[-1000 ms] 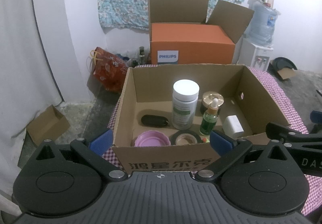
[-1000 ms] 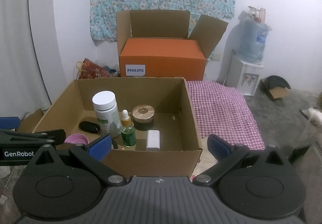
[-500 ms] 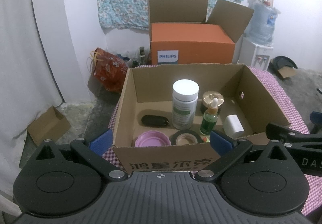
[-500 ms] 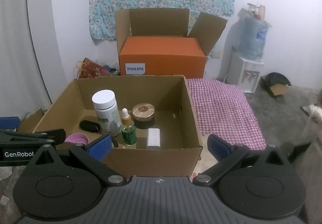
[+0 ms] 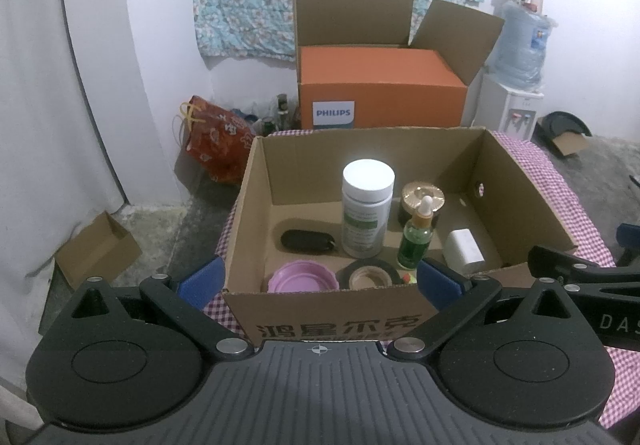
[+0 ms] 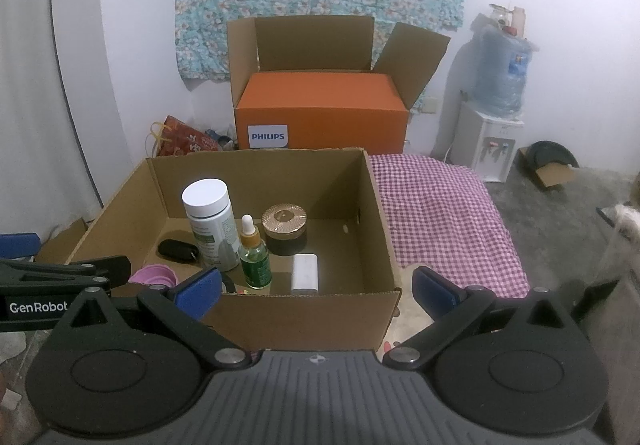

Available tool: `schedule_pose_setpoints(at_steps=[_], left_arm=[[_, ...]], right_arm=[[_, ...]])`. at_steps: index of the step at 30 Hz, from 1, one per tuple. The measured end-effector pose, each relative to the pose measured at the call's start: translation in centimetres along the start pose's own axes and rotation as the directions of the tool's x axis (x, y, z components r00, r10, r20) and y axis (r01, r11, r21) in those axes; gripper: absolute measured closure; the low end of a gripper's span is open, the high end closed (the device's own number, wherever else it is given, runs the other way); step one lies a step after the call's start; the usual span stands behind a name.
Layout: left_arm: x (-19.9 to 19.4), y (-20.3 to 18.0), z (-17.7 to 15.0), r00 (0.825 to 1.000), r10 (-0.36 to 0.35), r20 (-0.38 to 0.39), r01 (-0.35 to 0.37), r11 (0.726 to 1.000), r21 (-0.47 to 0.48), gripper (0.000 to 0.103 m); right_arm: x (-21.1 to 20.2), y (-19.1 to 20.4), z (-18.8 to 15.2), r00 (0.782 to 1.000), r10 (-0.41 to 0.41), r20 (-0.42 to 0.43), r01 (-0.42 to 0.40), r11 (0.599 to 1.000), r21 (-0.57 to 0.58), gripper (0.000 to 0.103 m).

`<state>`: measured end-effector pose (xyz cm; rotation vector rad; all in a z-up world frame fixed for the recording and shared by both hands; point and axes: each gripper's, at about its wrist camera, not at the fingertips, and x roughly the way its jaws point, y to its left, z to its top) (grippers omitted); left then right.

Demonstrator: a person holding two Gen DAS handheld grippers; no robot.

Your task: Organize rigid objects

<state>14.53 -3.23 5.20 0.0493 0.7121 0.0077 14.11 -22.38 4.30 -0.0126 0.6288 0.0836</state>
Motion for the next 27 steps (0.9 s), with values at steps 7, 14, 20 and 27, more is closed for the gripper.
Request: schedule_pose_setpoints(at_steps=[7, 14, 20, 27], left_arm=[[-0.04, -0.04, 0.01, 1.0, 0.0, 0.001, 0.0, 1.0, 0.0, 0.001], [-0.05, -0.04, 0.02, 1.0, -0.002, -0.001, 0.002, 1.0, -0.001, 0.001], [-0.06, -0.12, 0.02, 1.0, 0.0, 0.0, 0.0, 1.0, -0.001, 0.001], [-0.06, -0.12, 0.03, 1.0, 0.0, 0.0, 0.0, 1.0, -0.001, 0.001]], right_arm=[[0.02, -0.09, 0.05, 1.0, 0.002, 0.0, -0.002, 1.0, 0.0, 0.0], [-0.02, -0.15, 0.04, 1.0, 0.003, -0.003, -0.003, 1.0, 0.002, 0.0], [-0.11, -0.13, 0.0, 1.0, 0.0, -0.004, 0.0, 1.0, 0.004, 0.0], [-0.28, -0.11, -0.06, 1.0, 0.001, -0.006, -0.001, 1.0, 0.009, 0.0]])
